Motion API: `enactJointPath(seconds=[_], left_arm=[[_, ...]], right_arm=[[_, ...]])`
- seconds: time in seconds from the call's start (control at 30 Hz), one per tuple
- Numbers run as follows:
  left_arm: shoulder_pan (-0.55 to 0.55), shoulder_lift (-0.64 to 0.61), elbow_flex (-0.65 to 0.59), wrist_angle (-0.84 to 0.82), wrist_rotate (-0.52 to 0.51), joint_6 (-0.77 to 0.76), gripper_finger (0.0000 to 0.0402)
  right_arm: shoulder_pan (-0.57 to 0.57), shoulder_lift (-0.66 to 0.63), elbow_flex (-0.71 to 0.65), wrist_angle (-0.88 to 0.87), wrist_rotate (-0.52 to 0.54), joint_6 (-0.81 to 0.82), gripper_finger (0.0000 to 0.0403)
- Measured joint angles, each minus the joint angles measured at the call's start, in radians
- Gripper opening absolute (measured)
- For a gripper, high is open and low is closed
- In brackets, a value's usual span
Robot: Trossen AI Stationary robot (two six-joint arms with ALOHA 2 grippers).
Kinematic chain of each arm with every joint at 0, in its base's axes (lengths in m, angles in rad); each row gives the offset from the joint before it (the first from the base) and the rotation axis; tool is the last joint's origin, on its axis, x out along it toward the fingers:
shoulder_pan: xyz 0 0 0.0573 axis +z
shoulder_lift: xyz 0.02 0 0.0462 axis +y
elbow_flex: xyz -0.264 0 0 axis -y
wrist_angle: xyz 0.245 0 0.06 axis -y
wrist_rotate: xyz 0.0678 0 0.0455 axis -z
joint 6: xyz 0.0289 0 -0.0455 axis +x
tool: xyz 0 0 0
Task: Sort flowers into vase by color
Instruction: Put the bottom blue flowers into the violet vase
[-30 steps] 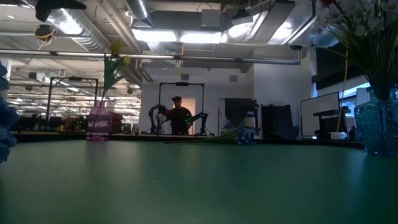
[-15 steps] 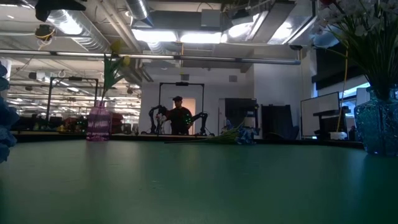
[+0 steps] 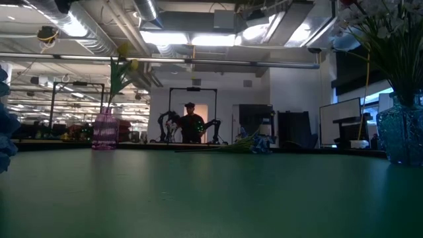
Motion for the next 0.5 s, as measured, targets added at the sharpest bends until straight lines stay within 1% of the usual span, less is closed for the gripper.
enactJointPath(seconds=[0.1, 0.17, 0.33, 0.5], left_arm=[[0.0, 0.022, -0.005, 0.008, 0.0, 0.005, 0.0119], [0.0, 0.031, -0.032, 0.028, -0.003, 0.006, 0.0119], [0.0, 0.037, -0.095, 0.165, -0.02, 0.006, 0.0119], [0.0, 0.037, -0.098, 0.251, -0.007, -0.026, 0.0119]], right_arm=[[0.0, 0.0, 0.0, 0.0, 0.0, 0.0, 0.0273], [0.0, 0.0, 0.0, 0.0, 0.001, 0.0, 0.0273], [0.0, 0.0, 0.0, 0.0, 0.001, 0.0, 0.0273], [0.0, 0.0, 0.0, 0.0, 0.002, 0.0, 0.0273]])
